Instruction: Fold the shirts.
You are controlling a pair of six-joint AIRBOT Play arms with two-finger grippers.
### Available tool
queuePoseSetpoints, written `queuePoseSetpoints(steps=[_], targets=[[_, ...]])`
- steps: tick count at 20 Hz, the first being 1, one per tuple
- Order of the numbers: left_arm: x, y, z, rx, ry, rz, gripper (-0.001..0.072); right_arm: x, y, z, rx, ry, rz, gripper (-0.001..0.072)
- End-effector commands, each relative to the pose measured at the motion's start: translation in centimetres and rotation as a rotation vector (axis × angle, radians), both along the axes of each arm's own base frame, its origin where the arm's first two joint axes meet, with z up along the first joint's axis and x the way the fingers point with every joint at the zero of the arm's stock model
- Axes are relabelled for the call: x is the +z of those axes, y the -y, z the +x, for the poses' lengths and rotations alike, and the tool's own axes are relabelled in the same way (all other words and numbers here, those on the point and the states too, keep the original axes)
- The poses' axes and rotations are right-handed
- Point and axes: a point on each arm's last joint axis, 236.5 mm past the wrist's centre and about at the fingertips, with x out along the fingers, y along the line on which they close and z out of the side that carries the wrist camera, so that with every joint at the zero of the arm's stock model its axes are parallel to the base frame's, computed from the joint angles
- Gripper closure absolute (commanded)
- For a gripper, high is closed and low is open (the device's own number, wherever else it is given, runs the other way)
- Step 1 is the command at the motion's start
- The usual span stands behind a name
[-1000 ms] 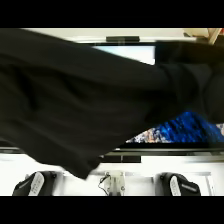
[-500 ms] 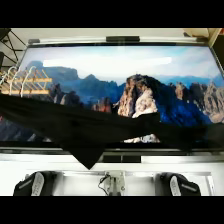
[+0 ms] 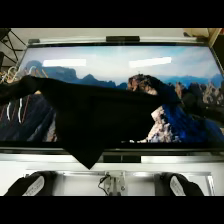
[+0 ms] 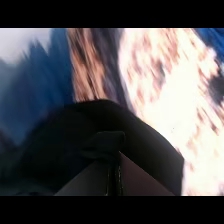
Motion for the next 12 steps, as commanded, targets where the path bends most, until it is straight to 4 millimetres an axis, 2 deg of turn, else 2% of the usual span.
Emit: queuePoseSetpoints(steps=[1, 3, 5, 6, 7, 8, 9, 10, 11, 12], targets=[[-7.2, 1.4, 8.3, 0.066, -0.072, -0.011, 0.0673, -2.6, 4.3, 7.5, -0.265, 0.129, 0.131, 0.0643], [-10.7, 3.8, 10.4, 0.024, -0.172, -0.076, 0.0673, -5.6, 3.9, 8.4, -0.258, 0.084, 0.177, 0.0643], [-13.7, 6.3, 10.6, -0.044, -0.27, -0.121, 0.0668, -8.8, 2.5, 7.8, -0.187, 0.001, 0.199, 0.0642], [-15.0, 7.4, 10.2, -0.08, -0.315, -0.135, 0.063, -9.9, 1.9, 7.5, -0.163, -0.03, 0.214, 0.0606], [-15.5, 8.0, 9.7, -0.115, -0.35, -0.145, 0.0551, -10.1, 1.5, 7.5, -0.159, -0.039, 0.24, 0.046], [-15.3, 8.1, 9.1, -0.146, -0.373, -0.154, 0.0278, -9.2, 1.4, 8.0, -0.153, -0.005, 0.253, 0.0273], [-14.3, 7.7, 8.5, -0.183, -0.39, -0.166, 0.0056, -7.3, 1.3, 8.5, -0.114, 0.055, 0.243, 0.0247], [-12.9, 6.2, 7.8, -0.227, -0.407, -0.16, 0.0072, -4.7, 1.1, 8.6, -0.036, 0.118, 0.216, 0.0247], [-12.0, 3.5, 6.7, -0.242, -0.453, -0.124, 0.0224, -2.5, 0.8, 8.1, 0.038, 0.154, 0.19, 0.0247], [-11.9, 0.3, 5.0, -0.222, -0.544, -0.086, 0.0336, -1.1, 0.6, 6.7, 0.119, 0.145, 0.142, 0.025]])
